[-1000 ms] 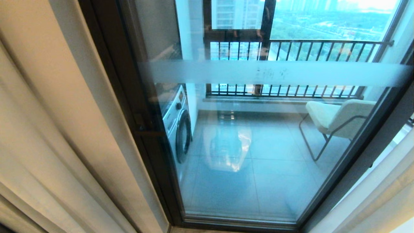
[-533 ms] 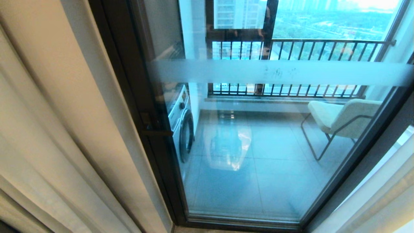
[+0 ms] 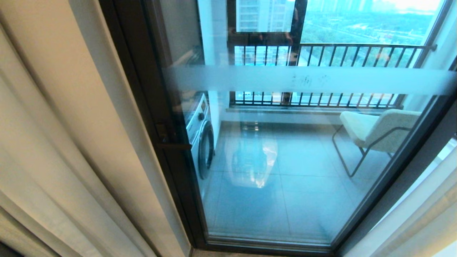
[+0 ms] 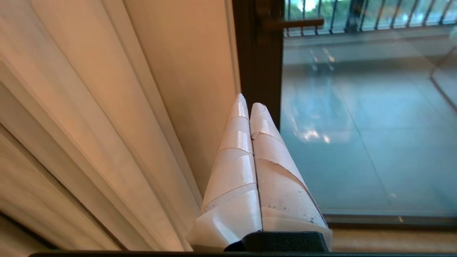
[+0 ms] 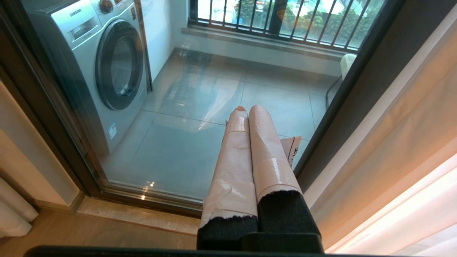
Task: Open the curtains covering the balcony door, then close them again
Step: Close the inner curtains on both sides
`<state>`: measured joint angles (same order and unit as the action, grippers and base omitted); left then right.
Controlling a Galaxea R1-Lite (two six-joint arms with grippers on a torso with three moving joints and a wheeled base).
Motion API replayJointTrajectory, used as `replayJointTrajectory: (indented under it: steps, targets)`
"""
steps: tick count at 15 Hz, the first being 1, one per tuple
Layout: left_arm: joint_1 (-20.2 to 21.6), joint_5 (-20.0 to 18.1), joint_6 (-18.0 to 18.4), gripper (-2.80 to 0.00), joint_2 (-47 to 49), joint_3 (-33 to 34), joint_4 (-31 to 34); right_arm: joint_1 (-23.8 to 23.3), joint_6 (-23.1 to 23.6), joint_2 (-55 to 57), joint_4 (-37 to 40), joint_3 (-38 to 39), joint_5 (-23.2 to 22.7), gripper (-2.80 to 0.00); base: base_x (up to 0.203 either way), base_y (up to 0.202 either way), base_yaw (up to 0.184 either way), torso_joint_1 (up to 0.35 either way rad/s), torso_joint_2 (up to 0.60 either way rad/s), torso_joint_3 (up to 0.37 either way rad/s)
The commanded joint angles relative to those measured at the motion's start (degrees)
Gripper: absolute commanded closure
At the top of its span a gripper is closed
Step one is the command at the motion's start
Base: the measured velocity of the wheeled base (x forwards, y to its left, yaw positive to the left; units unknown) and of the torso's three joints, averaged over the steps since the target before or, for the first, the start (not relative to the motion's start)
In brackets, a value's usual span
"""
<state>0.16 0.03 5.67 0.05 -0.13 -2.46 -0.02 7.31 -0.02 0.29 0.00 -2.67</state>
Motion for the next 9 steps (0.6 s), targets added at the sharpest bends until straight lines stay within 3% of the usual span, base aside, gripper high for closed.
replayJointTrajectory:
  steps: [1,9]
  targets:
    - [0.0,0.8,0.1,0.0,0.0,-0.7,-0.6,0.0,0.1,0.0,0.0,0.0,-0.1,0.0,0.0,0.0,0.0,0.0,0.0,0.0]
    - [0.0,2.5,2.0,0.0,0.0,-9.0,0.1,0.0,0.1,0.0,0.0,0.0,-0.1,0.0,0.0,0.0,0.0,0.0,0.0,0.0]
